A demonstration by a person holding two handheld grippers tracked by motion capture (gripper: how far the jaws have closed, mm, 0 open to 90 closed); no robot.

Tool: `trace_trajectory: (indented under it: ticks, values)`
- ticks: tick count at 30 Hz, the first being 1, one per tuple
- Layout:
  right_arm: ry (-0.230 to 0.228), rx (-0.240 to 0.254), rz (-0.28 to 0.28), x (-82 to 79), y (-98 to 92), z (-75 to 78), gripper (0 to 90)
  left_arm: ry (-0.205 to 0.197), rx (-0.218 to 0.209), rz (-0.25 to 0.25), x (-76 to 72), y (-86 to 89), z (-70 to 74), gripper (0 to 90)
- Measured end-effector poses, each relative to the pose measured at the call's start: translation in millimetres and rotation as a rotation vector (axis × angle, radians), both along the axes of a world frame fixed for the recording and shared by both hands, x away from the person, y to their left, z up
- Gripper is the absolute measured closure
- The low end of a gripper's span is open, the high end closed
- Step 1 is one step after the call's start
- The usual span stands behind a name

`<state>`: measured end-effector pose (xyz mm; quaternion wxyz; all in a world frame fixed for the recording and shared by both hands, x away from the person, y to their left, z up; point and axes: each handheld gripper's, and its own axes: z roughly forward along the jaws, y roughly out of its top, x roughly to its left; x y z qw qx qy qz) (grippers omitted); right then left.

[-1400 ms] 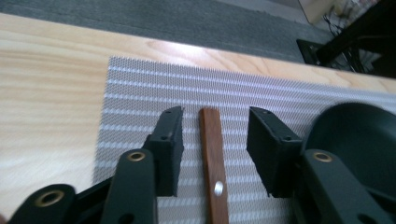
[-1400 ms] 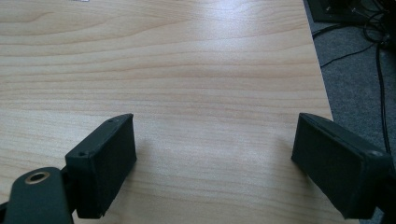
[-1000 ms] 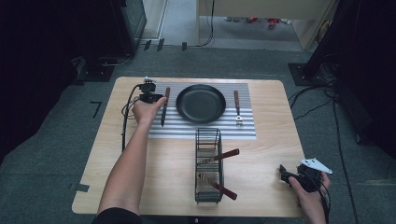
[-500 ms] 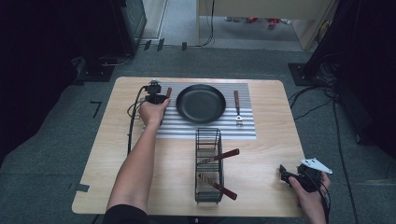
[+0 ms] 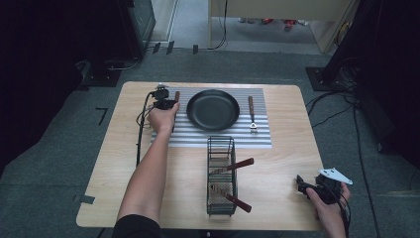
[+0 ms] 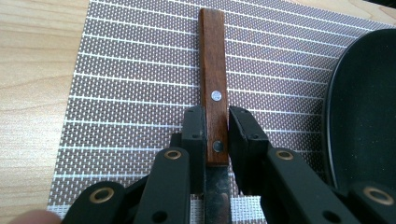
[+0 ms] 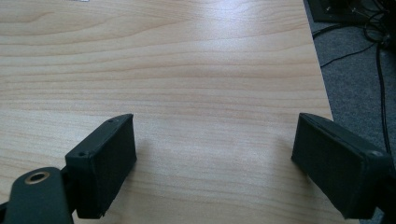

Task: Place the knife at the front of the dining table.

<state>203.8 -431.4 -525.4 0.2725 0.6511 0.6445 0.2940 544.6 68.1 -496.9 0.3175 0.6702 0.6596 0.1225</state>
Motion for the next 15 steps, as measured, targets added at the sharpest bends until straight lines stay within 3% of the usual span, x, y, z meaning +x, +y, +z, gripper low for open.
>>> trace_trajectory:
  ticks: [2,4,9,15]
  values:
    - [0.000,0.000,-0.001,0.1,0.2,0.0,13.1,-0.010,-0.003,-0.008,-0.5,-0.1,0.2,71.4]
    - [0.000,0.000,-0.001,0.1,0.2,0.0,13.1,-0.041,0.023,-0.017,-2.7,-1.3,1.9,65.5]
    - [0.000,0.000,-0.001,0.1,0.2,0.0,13.1,-0.071,-0.003,-0.025,-9.2,0.4,11.5,46.7]
    - [0.000,0.001,0.000,0.0,0.0,0.0,13.1,-0.121,-0.042,-0.048,-24.9,4.3,33.0,24.1]
